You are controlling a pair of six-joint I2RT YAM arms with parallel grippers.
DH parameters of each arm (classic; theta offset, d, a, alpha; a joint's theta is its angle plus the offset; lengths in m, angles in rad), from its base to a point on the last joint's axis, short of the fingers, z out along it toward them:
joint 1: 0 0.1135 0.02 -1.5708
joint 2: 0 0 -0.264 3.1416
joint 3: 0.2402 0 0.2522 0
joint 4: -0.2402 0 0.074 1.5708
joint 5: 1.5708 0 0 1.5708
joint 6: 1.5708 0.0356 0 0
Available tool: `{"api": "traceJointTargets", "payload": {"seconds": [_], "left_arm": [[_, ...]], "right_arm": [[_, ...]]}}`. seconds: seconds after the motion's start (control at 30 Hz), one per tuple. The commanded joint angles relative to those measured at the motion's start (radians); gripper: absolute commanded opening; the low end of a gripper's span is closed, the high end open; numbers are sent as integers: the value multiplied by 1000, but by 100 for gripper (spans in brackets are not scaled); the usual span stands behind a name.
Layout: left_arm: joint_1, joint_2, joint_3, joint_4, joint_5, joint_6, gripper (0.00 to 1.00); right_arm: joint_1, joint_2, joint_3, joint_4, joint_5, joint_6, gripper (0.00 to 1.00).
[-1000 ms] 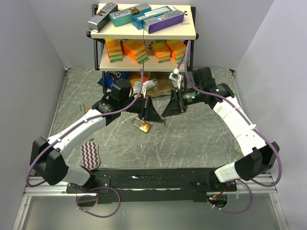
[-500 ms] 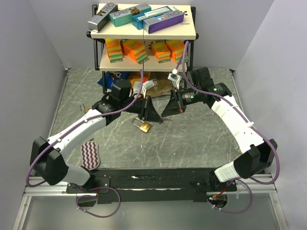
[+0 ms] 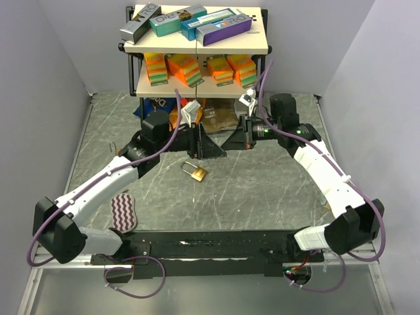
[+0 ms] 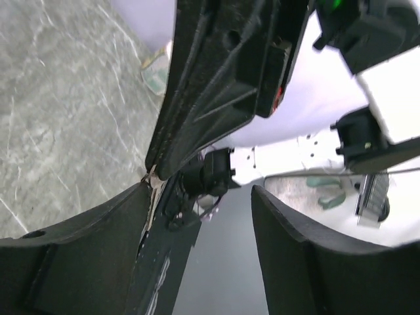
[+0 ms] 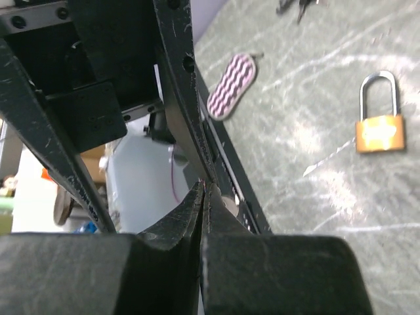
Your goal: Unlock with the key
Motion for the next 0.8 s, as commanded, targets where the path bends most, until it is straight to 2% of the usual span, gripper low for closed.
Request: {"api": "traceJointTargets", "payload": {"seconds": [0.0,0.1,0.17,0.33,0.43,0.53,0.77], "left_arm": [[12,-30,-7,56,-82,-39,69],[40,-24,25,-20,-190,-126,68],[67,-14,39,-69,-216,-250,68],[96,-14,-15,-45,-212,-584,71],[103,7,-59,-25,-149,-716,72],[103,25,-73,20,-109,-801,73],[103,47,-101,91,-79,-965,74]], "right_arm": [[-4,-87,-38,169,25,102,0],[-4,-123,-71,240,62,118,0],[-4,-149,-84,244,100,96,0],[5,-209,-123,286,257,24,0],[33,-235,-125,292,362,-78,0],[83,-255,-127,284,479,-169,0],[165,-288,-171,323,611,-287,0]]}}
